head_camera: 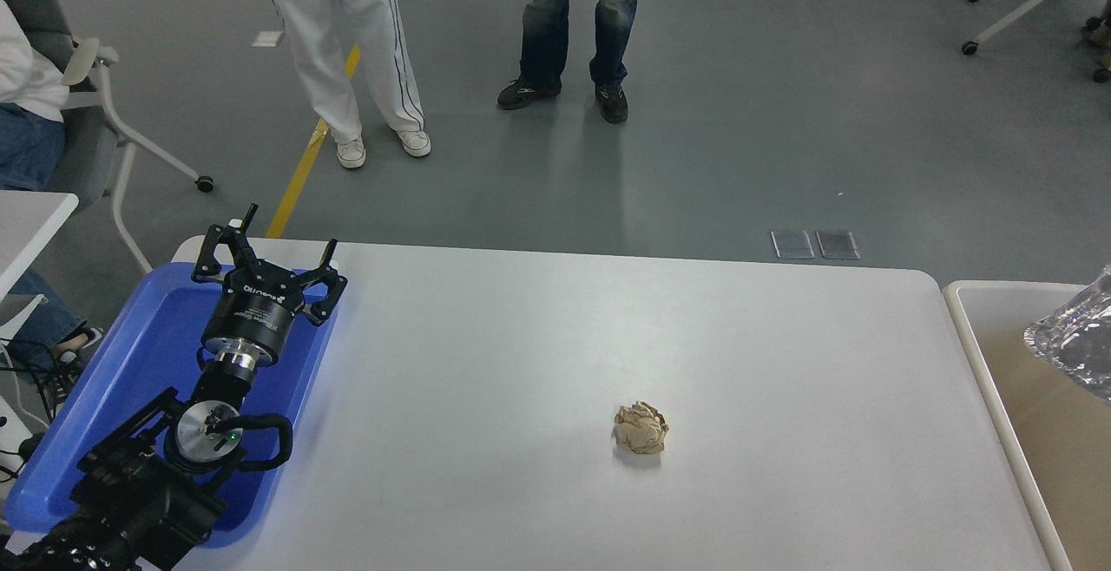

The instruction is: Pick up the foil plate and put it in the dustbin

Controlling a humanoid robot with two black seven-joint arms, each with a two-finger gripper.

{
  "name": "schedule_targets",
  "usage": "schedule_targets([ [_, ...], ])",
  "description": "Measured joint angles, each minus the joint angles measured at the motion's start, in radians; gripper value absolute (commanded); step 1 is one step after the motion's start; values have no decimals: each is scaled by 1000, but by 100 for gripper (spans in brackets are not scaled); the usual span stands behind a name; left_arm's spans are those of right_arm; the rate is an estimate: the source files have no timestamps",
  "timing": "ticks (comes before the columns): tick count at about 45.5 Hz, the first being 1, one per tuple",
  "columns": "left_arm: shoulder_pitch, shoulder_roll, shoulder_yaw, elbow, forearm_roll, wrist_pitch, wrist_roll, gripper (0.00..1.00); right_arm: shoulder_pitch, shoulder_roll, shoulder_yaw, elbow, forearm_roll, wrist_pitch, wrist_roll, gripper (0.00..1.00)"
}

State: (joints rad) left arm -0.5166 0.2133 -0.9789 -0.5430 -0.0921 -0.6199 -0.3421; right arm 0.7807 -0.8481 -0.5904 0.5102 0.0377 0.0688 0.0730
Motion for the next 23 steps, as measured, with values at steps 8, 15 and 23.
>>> schedule_targets([
  [8,0,0,0,0,0,0,0,100,-101,98,97,-148,20,-62,-1,0],
  [15,0,0,0,0,0,0,0,100,-165,162,153,-223,29,-141,-18,0],
  [23,0,0,0,0,0,0,-1,100,-214,204,192,-261,37,-222,-50,0],
])
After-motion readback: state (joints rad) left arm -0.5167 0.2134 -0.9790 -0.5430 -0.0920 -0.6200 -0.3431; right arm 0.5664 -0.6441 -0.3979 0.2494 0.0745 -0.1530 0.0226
